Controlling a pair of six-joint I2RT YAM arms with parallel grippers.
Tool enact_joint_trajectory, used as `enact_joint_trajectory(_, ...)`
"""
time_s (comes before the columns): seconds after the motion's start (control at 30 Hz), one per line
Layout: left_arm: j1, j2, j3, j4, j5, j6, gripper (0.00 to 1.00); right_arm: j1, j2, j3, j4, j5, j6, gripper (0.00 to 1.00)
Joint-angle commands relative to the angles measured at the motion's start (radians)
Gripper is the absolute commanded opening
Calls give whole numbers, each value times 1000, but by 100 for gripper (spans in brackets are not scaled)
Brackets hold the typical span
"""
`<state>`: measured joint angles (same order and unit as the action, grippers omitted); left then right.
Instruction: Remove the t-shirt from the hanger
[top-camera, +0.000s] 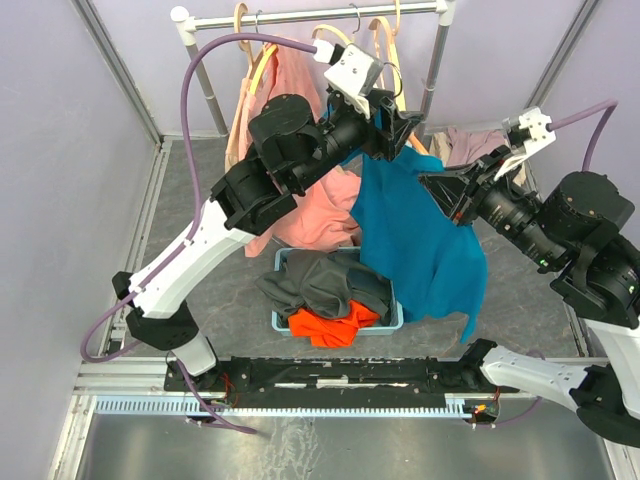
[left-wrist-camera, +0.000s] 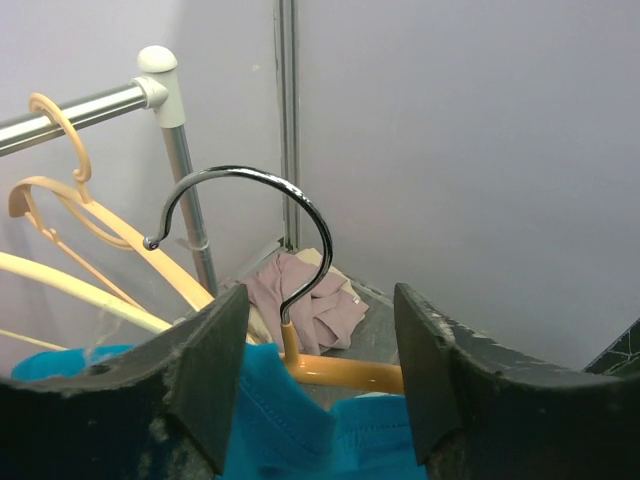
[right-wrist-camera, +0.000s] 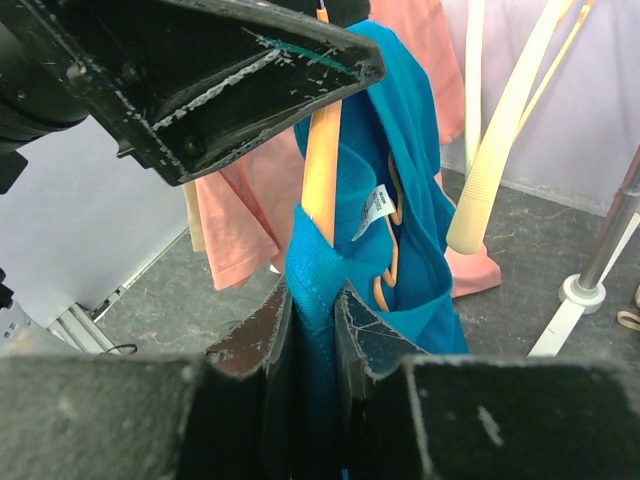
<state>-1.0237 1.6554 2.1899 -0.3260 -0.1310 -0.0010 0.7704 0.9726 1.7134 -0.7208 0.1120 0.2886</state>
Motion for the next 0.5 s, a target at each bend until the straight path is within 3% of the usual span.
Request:
enact_joint_trajectory(0.0,-7,6,51,50,-19,58,61,1,-9,59,90,-23,6,1)
enact_joint_trajectory(0.13,-7,-3,50,40,-20,54,41,1,-3,72,83,1,20,1)
enact_joint_trajectory(0.27,-6,-9,46,32,-15,53,35,1,6,92,82,8,29,1)
enact_joint_trajectory(0.47,-6,3,75,12,-22,58,4,1,16,106,81,13,28,1)
